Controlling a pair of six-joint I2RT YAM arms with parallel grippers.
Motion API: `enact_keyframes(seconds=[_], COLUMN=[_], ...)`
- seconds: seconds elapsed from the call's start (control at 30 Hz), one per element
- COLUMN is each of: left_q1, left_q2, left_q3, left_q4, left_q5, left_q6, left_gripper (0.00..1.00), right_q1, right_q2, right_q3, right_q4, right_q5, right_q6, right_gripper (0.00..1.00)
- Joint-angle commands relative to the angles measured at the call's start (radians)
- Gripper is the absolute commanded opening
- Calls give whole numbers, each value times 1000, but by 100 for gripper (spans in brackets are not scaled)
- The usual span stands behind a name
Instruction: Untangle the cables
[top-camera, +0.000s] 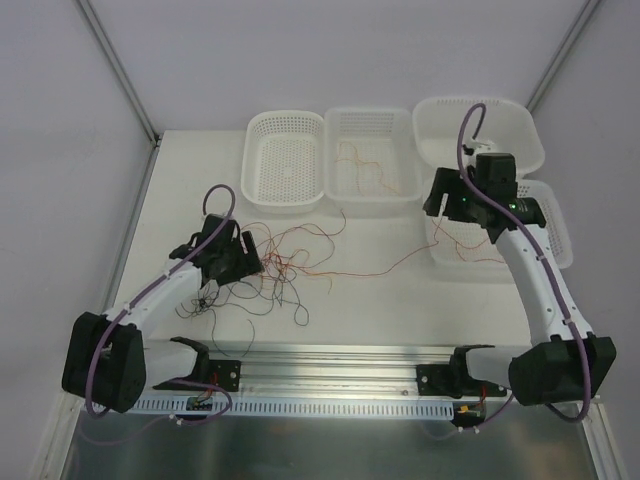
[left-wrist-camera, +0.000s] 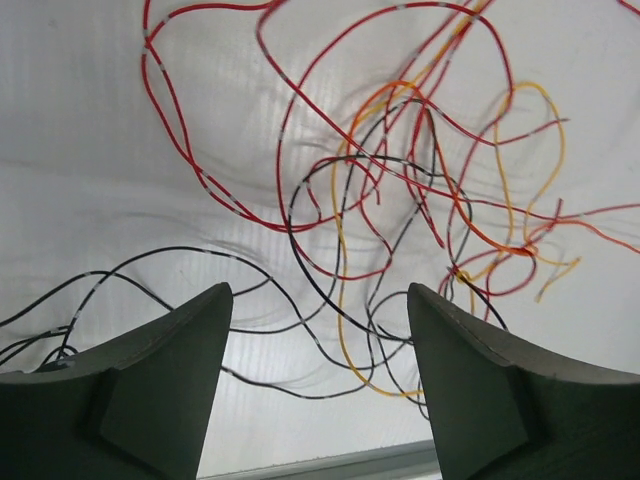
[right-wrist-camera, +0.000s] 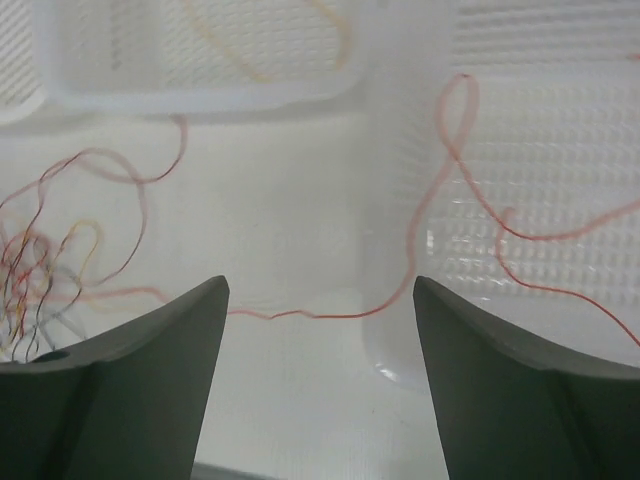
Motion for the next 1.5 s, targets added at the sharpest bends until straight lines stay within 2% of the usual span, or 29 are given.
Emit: enact_keyframes(seconds=[0.0, 0.1, 0.3, 0.53, 0.83, 0.93, 1.0, 1.03, 1.1, 1.13, 1.23, 1.27, 1.33, 1.43, 1.47], left_q1=[-1, -2, -40, -160, -223, -228, -231, -232, -234, -238, -240, -240, -238, -240, -238], left_q2=[-83, -149, -220, -150, -12, 27, 53, 73, 94, 114, 145, 165, 194, 232, 238], left_q3=[-1, -9, -1, -6, 26, 42, 52, 57, 69, 72, 78, 78, 81, 89, 91], left_q4=[-9, -9, -9, 28, 78, 89, 98, 101, 105, 106, 105, 106, 105, 105, 106], left_q5=[103, 177, 299, 195, 97, 76, 59, 56, 45, 39, 8, -1, -16, -42, -59], left_q6=[36, 45, 71, 31, -29, -39, -49, -52, -62, -65, -78, -87, -92, -89, -87], left_gripper=[72, 80, 87, 86, 81, 79, 77, 77, 76, 74, 68, 65, 60, 51, 41], right_q1=[142, 317, 469, 569, 649, 664, 672, 675, 682, 684, 689, 689, 689, 689, 687], right_q2=[-38, 42, 279, 500, 626, 637, 636, 633, 617, 608, 552, 530, 463, 366, 331], right_q3=[-25, -35, -55, 24, 49, 31, 23, 20, 17, 17, 11, 4, 1, 14, 23], right_q4=[13, -15, -27, -22, -8, 7, 10, 7, 1, -13, -39, -45, -71, -128, -140], right_q5=[-202, -294, -287, -181, -135, -127, -115, -112, -104, -106, -98, -92, -84, -92, -95], right_q6=[-155, -247, -337, -410, -421, -418, -418, -423, -424, -427, -439, -443, -443, -444, -444], right_gripper=[79, 79, 78, 78, 73, 66, 56, 44, 33, 24, 12, 5, 1, 1, 1])
